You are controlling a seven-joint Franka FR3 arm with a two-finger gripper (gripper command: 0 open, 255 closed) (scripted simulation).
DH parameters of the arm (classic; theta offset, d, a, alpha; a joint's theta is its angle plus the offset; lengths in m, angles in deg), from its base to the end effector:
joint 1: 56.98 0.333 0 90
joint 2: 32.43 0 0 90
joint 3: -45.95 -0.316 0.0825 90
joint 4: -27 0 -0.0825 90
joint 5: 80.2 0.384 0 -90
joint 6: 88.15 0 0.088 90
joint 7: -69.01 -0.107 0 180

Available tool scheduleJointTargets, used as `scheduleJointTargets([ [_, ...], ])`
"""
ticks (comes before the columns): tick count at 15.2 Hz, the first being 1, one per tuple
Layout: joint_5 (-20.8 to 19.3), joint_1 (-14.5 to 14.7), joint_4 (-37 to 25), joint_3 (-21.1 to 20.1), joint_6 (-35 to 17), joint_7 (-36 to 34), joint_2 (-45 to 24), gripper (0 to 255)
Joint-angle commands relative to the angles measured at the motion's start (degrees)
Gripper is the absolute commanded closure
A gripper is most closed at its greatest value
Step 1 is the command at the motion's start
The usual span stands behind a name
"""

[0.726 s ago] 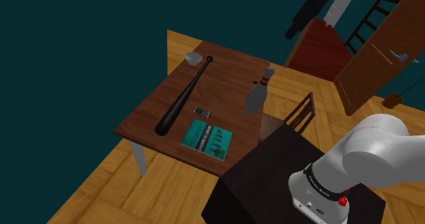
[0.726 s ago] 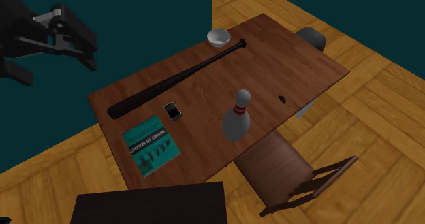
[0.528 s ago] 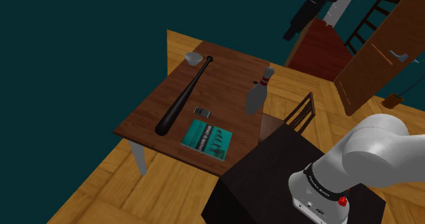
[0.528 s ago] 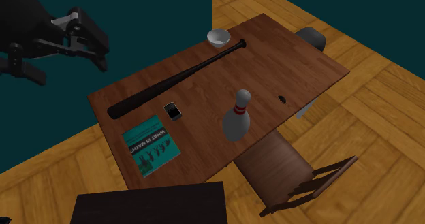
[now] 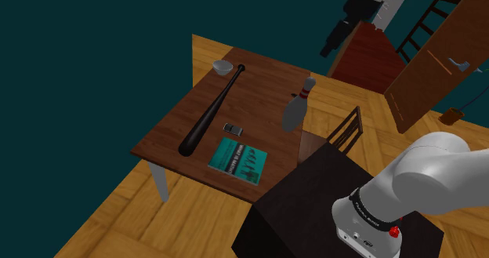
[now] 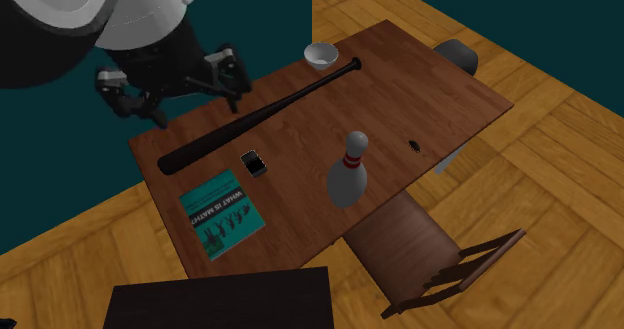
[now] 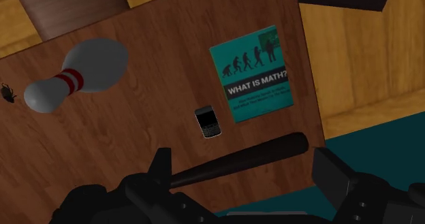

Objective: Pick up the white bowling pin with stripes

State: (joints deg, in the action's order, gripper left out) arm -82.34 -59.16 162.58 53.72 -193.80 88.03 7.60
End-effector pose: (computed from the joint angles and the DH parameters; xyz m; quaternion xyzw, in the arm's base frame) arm 0.3496 -0.0748 0.5803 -0.9915 -0.0941 -0.0893 0.0042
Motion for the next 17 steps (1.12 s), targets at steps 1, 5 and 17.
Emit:
scheduleJointTargets([
  [1, -0.57, -0.46, 0.03, 2.27, -2.52, 2.31, -2.84, 0],
  [5, -1.04, -1.08, -0.23, 6.47, -7.05, 6.59, -8.54, 0],
  [17, 4.79, -1.4, -7.61, 18.41, -18.12, 22.18, -31.09, 0],
])
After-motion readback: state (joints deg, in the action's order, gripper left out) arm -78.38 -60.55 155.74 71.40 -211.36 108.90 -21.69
